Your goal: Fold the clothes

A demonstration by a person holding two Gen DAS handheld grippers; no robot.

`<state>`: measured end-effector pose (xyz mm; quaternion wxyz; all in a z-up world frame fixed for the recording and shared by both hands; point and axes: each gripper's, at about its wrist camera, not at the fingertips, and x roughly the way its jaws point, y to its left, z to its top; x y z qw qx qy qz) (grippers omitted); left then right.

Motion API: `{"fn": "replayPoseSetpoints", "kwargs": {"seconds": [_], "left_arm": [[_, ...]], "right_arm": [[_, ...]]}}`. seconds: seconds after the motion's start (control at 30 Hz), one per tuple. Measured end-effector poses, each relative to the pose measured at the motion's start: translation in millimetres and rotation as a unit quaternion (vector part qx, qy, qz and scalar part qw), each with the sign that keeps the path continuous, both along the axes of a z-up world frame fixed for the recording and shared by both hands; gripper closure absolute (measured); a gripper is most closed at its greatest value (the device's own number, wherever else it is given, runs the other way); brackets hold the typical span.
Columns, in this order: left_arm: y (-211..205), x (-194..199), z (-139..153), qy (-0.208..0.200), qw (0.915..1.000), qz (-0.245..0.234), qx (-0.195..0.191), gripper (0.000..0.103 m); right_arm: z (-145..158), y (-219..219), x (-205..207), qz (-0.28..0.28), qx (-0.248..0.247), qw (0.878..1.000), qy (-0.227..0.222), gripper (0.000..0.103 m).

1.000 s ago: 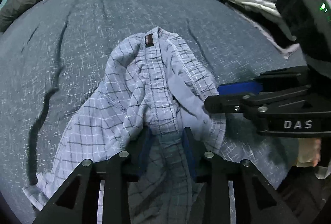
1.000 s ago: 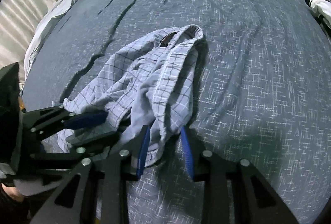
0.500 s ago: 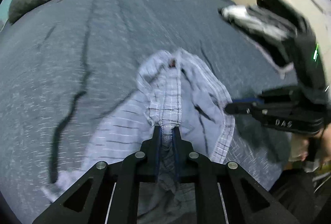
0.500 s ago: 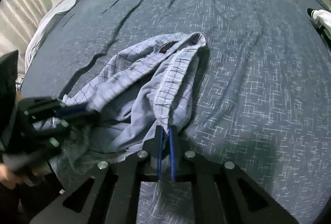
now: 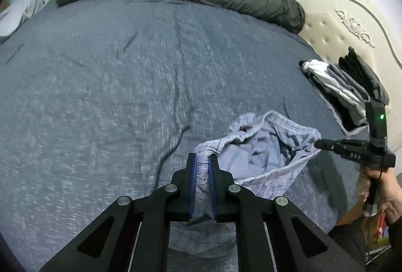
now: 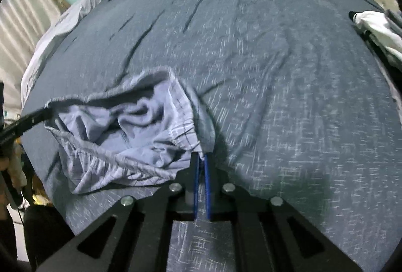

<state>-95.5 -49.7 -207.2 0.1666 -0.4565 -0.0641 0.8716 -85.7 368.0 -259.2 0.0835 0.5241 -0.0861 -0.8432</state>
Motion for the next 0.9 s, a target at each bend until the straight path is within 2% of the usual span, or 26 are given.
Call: {"fn": "replayPoseSetpoints", "kwargs": {"seconds": [0.17, 0.43, 0.57, 0.67, 0.77, 0.9], "left_arm": [[2, 1, 48, 0.042, 0.9991, 0.005, -0.002, 0.094], [-9, 10, 148, 0.119, 0.9925, 0.018, 0.022, 0.094], [-12, 20, 185, 0.143, 0.9889, 0.017, 0.035, 0.094], [-11, 20, 187, 0.14, 0.9895, 0.018, 0.031, 0.094], [-10, 15, 171, 0.12, 0.9921, 0.021, 0.033, 0.094], [-11, 3, 124, 0.077, 0.9963, 0.03, 0.024, 0.094]], "right_arm": [[48, -2, -2, 0.0, 0.001, 0.999, 0.038, 0.1], [162, 4, 7, -0.014, -0.023, 0.992, 0.125, 0.1], [212, 2, 17, -0.016, -0.024, 0.986, 0.165, 0.1], [236, -1, 23, -0.013, -0.023, 0.982, 0.188, 0.1], [231, -5, 25, -0.006, -0.007, 0.983, 0.184, 0.1], [187, -9, 11, -0.007, -0.001, 0.99, 0.139, 0.1]]}}
